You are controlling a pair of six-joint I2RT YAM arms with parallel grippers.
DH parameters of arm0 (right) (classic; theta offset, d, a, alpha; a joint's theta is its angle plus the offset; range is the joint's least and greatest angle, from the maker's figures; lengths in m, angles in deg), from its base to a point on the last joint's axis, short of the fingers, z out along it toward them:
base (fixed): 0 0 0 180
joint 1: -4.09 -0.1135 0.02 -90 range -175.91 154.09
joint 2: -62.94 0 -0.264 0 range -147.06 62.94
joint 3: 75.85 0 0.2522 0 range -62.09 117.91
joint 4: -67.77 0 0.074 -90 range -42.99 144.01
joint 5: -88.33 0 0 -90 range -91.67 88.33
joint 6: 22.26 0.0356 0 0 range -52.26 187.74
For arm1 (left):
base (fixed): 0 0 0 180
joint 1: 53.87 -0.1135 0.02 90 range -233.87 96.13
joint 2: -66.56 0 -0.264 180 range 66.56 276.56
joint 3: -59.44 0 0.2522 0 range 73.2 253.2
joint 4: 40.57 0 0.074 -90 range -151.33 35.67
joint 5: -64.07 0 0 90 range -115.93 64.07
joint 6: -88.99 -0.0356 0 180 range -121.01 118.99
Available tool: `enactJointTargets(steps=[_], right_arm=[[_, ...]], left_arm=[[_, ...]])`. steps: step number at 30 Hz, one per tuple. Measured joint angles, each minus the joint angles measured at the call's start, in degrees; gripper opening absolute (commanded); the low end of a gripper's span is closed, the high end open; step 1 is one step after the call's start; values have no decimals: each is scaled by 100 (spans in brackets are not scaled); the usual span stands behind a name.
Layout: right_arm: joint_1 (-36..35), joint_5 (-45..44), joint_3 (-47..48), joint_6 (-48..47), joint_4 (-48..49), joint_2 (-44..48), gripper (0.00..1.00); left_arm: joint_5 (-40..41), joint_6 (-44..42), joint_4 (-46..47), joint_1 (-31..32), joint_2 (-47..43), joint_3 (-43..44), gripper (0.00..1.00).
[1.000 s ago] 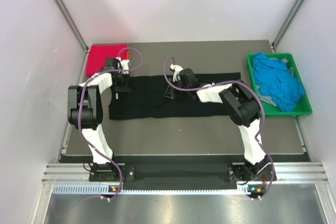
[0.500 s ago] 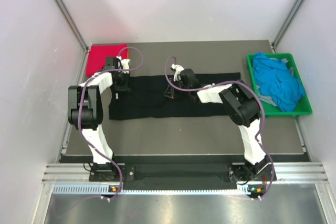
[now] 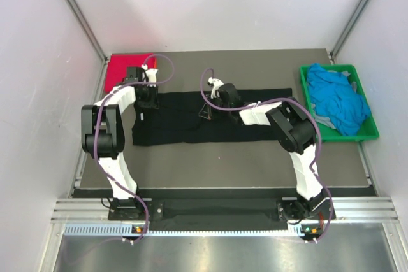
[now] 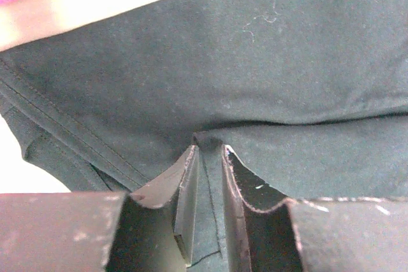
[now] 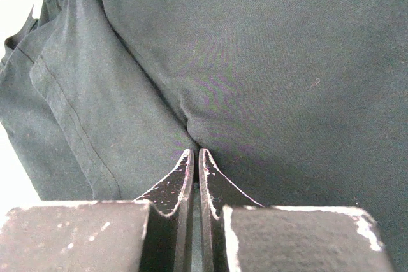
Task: Fold and stack the t-shirts
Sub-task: Fold the tshirt
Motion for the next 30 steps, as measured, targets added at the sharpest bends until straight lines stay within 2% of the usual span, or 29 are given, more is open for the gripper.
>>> enactJointTargets(steps=[8,18,20,22,28,29,30], right_arm=[[2,4,0,-2,7,0,0],[11,9,0,-4,9,0,0],[11,13,0,-4,9,0,0],[11,22,0,-4,9,0,0],[22,31,0,-2,11,0,0],[26,33,0,-2,11,0,0],[33,42,0,-2,11,0,0]], left_arm=[[-140,-234,-282,0,66,426,31],[-247,-529,-581,0,289,553,34],[-273,-577,-645,0,341,608,39],[-319,-629,-678,0,380,632,40],[-380,-660,-789,0,525,717,34],[-380,-669,-793,0,553,728,32],[-378,-673,-798,0,577,737,24]])
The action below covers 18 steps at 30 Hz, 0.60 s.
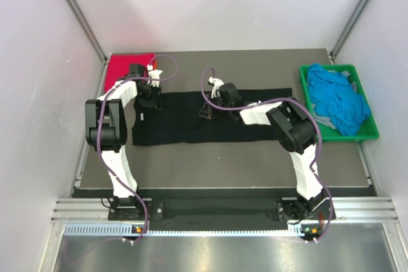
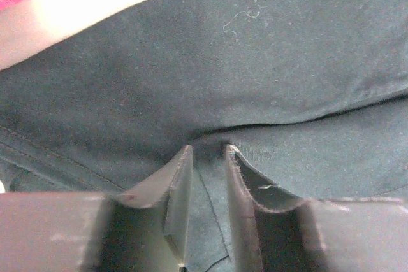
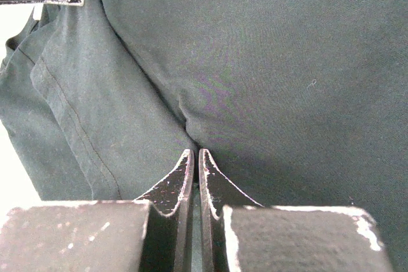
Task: Fold and stack the t-shirts
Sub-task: Fold the tshirt
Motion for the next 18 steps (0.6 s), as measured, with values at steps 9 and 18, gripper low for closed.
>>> enactJointTargets(steps=[9,18], right_arm=[[4,7,-9,4,35,-2,0],[4,-2,-339,199,404,42,0]], left_arm=[[28,17,15,4,24,15,0],[149,52,140,131,20,15,0]])
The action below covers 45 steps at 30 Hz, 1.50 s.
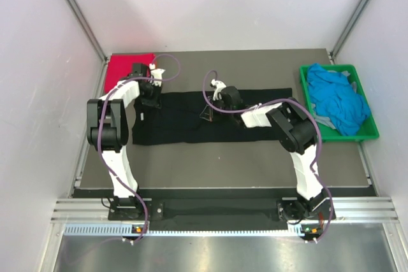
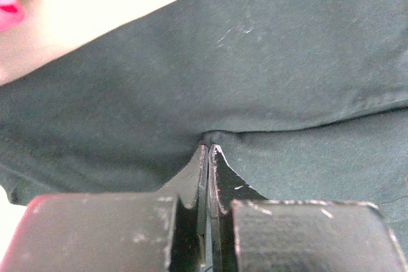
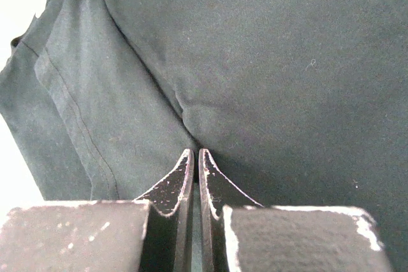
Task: Fold and stack the t-shirts
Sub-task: Fold the tshirt
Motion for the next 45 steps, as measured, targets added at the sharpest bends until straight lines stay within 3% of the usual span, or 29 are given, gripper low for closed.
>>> enactJointTargets(steps=[35,38,42,43,45], right_arm=[[11,-208,-660,472,844,205,0],[11,-234,-680,518,861,205,2],[11,-302,-680,584,804,214,16],[11,-326,-678,590,748,229,22],[15,-374,-678,597,621,286,28]], left_arm=[[345,-2,673,271,-184,-157,0],[437,-13,678,308,-155,-157,20],[623,48,667,345,-83,-149,31],[664,83,658,356,-81,-142,40],[743,129,625,369,-81,-109,41]])
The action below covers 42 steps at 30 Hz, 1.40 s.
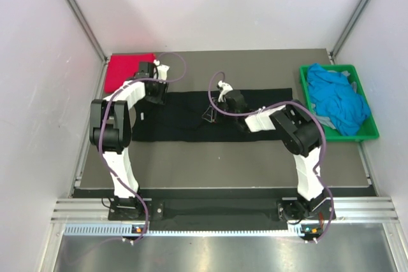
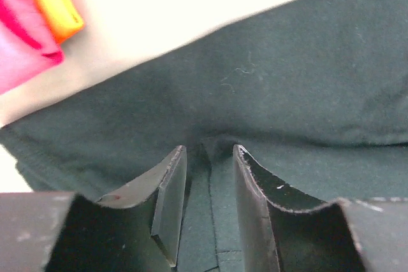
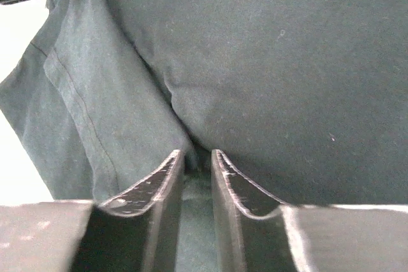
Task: Fold and stack the t-shirts
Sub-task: Fold the tshirt
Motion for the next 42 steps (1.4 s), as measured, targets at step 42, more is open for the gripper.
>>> enactJointTargets(steps=[42], right_arm=[[-664,146,-332,616,-1202,577,0]], left_arm=[[1397,4076,-638,-857,-2614,-2859,33]])
